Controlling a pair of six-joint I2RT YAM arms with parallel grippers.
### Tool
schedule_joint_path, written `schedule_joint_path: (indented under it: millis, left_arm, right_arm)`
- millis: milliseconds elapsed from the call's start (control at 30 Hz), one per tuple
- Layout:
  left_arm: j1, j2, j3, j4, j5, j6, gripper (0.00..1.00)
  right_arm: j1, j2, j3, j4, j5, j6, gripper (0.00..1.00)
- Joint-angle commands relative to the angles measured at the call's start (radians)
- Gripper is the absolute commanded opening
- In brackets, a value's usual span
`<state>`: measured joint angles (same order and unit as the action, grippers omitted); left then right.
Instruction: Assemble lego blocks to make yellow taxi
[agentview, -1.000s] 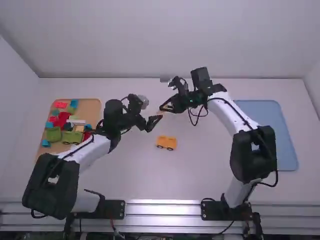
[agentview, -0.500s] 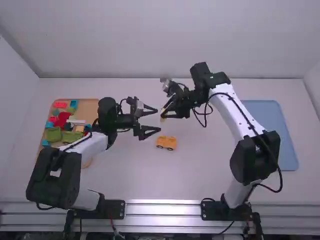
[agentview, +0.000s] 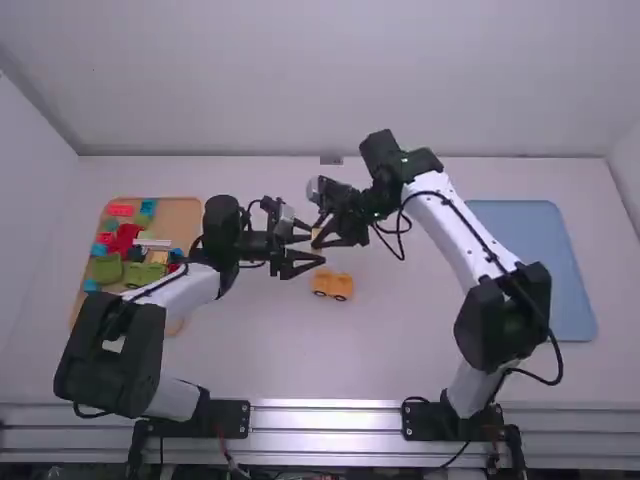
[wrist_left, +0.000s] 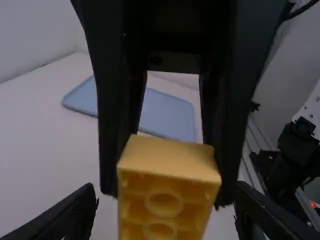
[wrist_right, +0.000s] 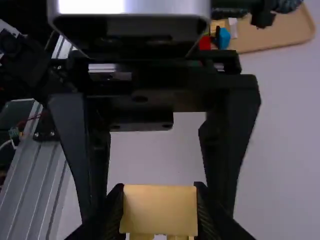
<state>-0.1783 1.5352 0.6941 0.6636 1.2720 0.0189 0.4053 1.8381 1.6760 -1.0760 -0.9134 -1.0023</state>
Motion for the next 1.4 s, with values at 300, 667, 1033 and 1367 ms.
schedule_joint_path:
  millis: [300, 667, 1033, 1367]
  left_arm:
    - [0.002, 0.002, 0.020, 0.000, -0.008, 0.022, 0.53]
    - [0.002, 0.002, 0.020, 0.027, -0.005, 0.021, 0.34]
    - [0.003, 0.002, 0.020, 0.162, -0.008, -0.063, 0.21]
    - [0.002, 0.002, 0.020, 0.369, -0.088, -0.202, 0.21]
  right_arm:
    - [-0.019, -0.026, 0.026, -0.002, -0.028, -0.020, 0.10]
    - [-0.019, -0.026, 0.026, -0.002, -0.032, -0.021, 0.10]
    - [-0.040, -0.026, 0.026, 0.092, -0.155, -0.017, 0.36]
    - [-0.112, -0.026, 0.026, 0.153, -0.352, -0.020, 0.31]
